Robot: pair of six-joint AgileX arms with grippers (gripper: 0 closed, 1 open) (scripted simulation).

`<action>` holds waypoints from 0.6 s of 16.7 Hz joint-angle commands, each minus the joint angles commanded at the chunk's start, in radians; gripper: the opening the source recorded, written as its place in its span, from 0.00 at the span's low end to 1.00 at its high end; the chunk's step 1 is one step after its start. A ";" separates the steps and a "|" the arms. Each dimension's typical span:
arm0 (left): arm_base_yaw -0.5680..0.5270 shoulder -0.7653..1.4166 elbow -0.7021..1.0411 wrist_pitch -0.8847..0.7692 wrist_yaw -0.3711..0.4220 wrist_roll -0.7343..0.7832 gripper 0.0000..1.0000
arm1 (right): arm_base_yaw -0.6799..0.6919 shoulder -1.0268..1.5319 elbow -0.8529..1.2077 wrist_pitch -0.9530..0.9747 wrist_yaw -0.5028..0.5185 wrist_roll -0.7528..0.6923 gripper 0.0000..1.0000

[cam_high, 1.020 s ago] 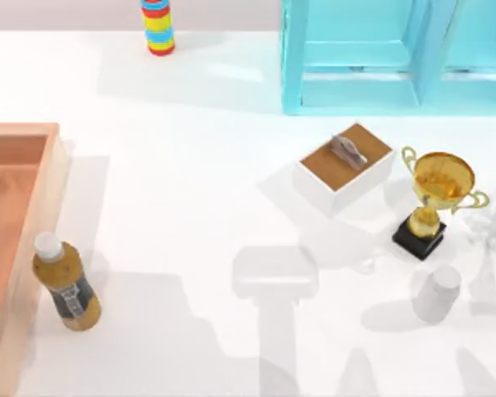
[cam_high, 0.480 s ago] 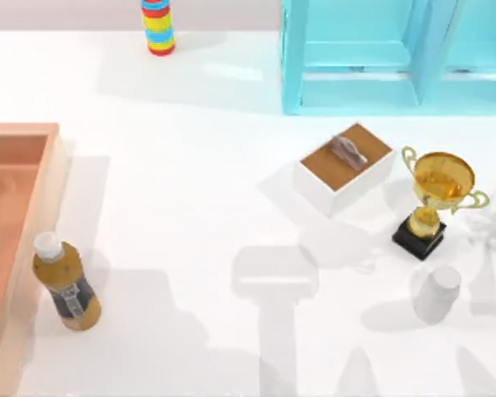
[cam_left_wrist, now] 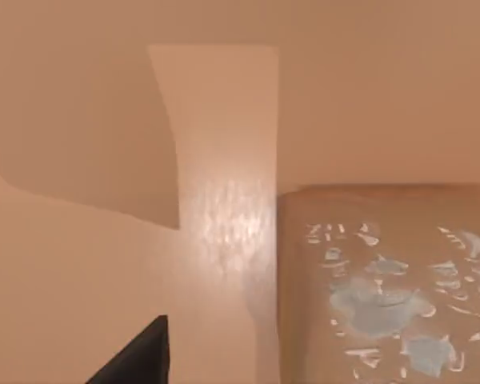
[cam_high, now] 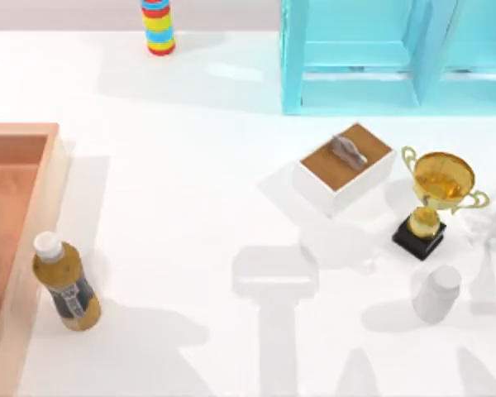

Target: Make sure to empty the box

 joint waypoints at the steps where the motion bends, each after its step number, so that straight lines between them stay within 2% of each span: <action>1: 0.000 0.006 -0.012 0.014 0.000 0.000 1.00 | 0.000 0.000 0.000 0.000 0.000 0.000 1.00; 5: 0.000 0.007 -0.016 0.018 0.000 0.000 1.00 | 0.000 0.000 0.000 0.000 0.000 0.000 1.00; 10: 0.000 0.007 -0.016 0.018 0.000 0.000 0.62 | 0.000 0.000 0.000 0.000 0.000 0.000 1.00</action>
